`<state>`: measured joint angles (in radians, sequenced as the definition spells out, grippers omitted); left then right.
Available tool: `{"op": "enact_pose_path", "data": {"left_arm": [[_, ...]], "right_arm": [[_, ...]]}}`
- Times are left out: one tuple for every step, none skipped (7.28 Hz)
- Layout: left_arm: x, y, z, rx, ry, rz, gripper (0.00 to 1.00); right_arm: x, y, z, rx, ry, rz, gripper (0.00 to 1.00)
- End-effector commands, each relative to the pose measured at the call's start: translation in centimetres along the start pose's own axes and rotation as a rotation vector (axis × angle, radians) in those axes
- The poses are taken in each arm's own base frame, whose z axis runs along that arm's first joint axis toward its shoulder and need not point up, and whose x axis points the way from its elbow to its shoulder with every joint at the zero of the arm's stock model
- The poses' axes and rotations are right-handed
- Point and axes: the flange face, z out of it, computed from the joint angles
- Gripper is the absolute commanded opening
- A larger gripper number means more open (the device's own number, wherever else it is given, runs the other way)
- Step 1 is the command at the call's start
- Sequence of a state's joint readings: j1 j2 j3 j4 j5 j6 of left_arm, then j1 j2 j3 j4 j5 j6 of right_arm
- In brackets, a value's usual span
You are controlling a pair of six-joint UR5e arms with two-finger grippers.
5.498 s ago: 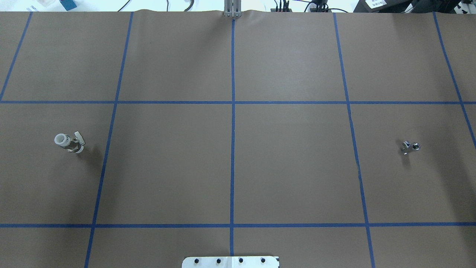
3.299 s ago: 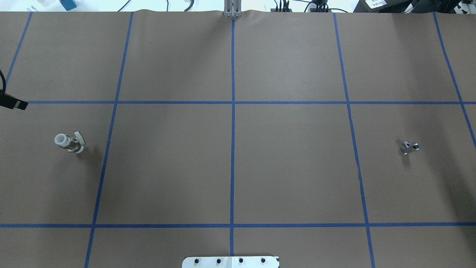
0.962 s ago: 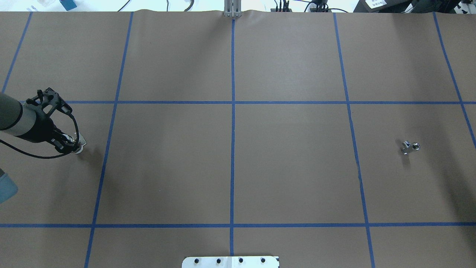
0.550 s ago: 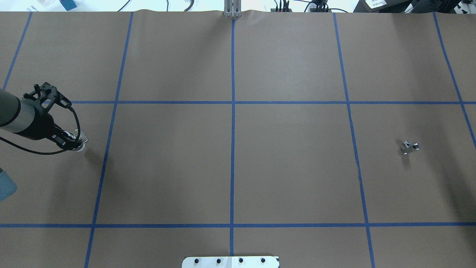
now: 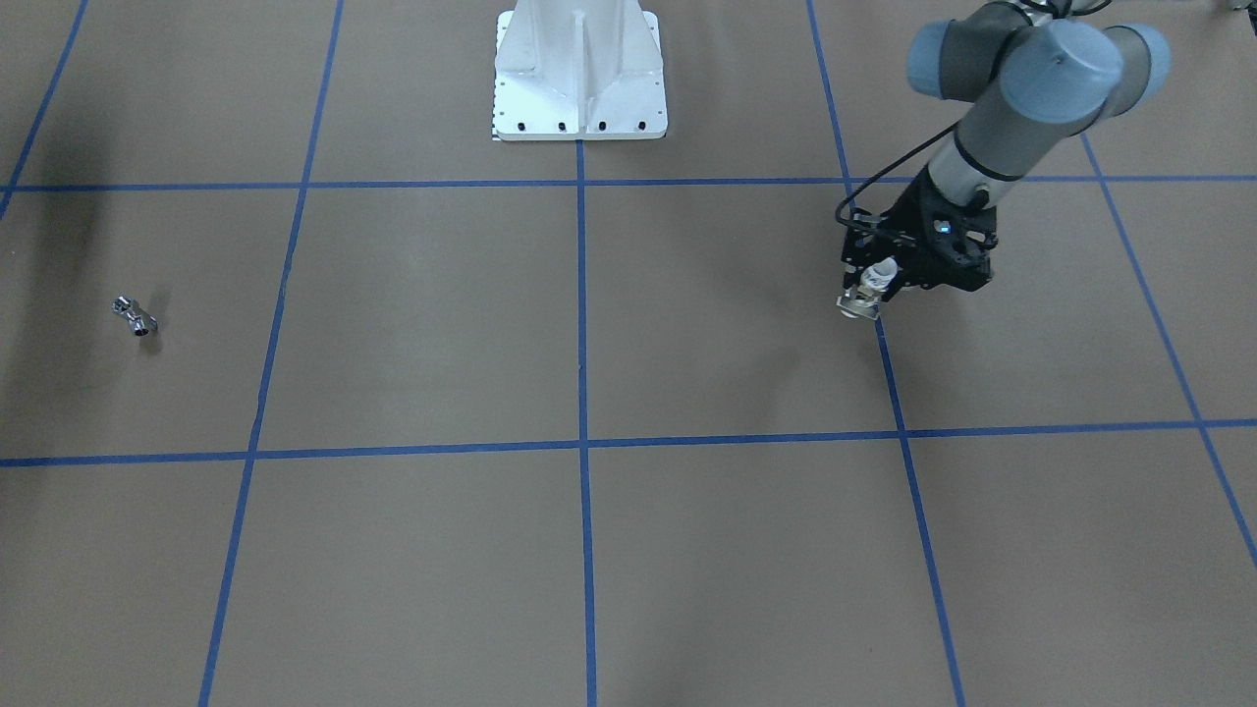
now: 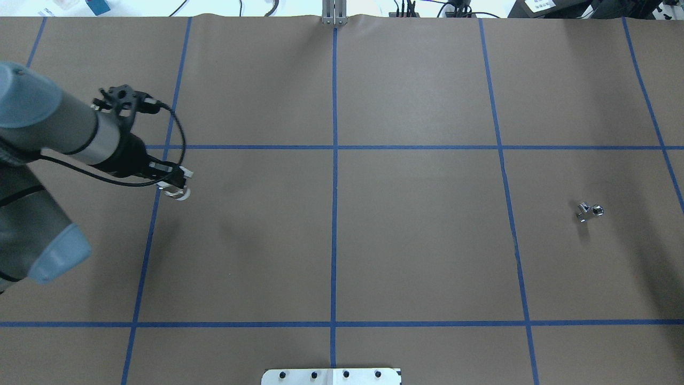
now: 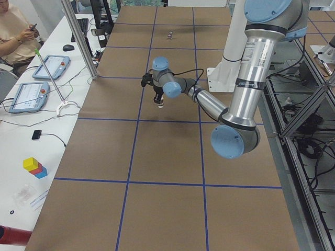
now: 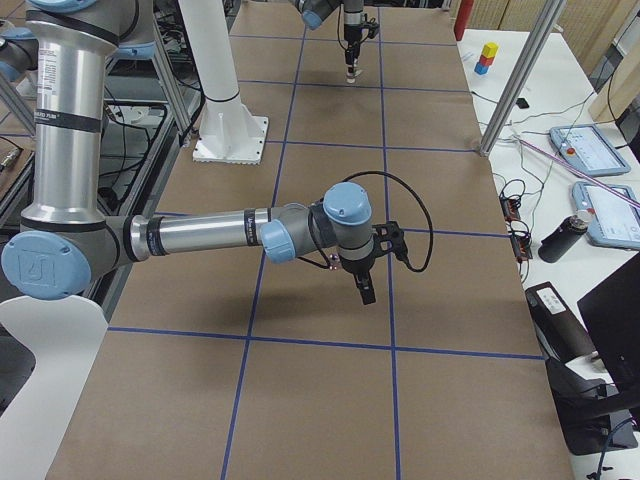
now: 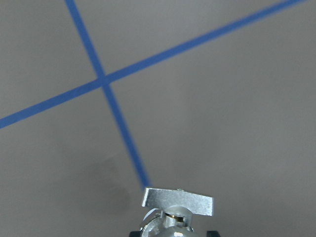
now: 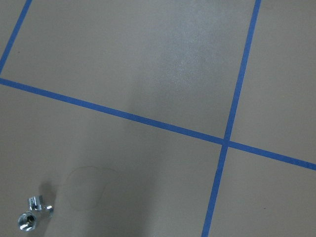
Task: Assemble PPR valve and pipe with both arms
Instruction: 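Carry the white fitting with the left gripper to the table center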
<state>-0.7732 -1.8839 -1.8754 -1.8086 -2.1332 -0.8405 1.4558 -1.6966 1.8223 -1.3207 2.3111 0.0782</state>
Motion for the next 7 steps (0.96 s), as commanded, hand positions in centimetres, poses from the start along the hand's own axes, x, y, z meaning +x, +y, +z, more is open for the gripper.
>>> {"op": "enact_pose_path", "data": {"left_arm": [[15.0,-3.7,1.7,-0.037,-0.006,-0.140,0.00],[19.8,-4.6,4.1,-0.037,-0.018,-0.190,0.00],[23.5,-6.6,5.3,-0.044,-0.023,-0.208,0.00],[25.9,-7.6,7.0,-0.058,-0.036,-0.205,0.00],[26.7,-7.7,8.3,-0.055,-0.054,-0.199,0.00],[27.0,-7.1,9.2,-0.063,-0.063,-0.195,0.00],[27.5,-6.4,9.9,-0.057,-0.073,-0.186,0.00]], "right_arm": [[0.0,0.0,0.0,0.000,-0.001,0.000,1.00],[0.0,0.0,0.0,0.000,-0.001,0.001,1.00],[-0.1,0.0,0.0,-0.002,-0.008,0.001,1.00],[-0.1,0.1,0.0,-0.004,-0.019,0.004,1.00],[-0.2,0.1,0.0,-0.004,-0.023,0.004,1.00],[-0.1,0.1,0.1,-0.005,-0.023,0.005,1.00],[-0.1,0.1,0.1,-0.005,-0.023,0.005,1.00]]}}
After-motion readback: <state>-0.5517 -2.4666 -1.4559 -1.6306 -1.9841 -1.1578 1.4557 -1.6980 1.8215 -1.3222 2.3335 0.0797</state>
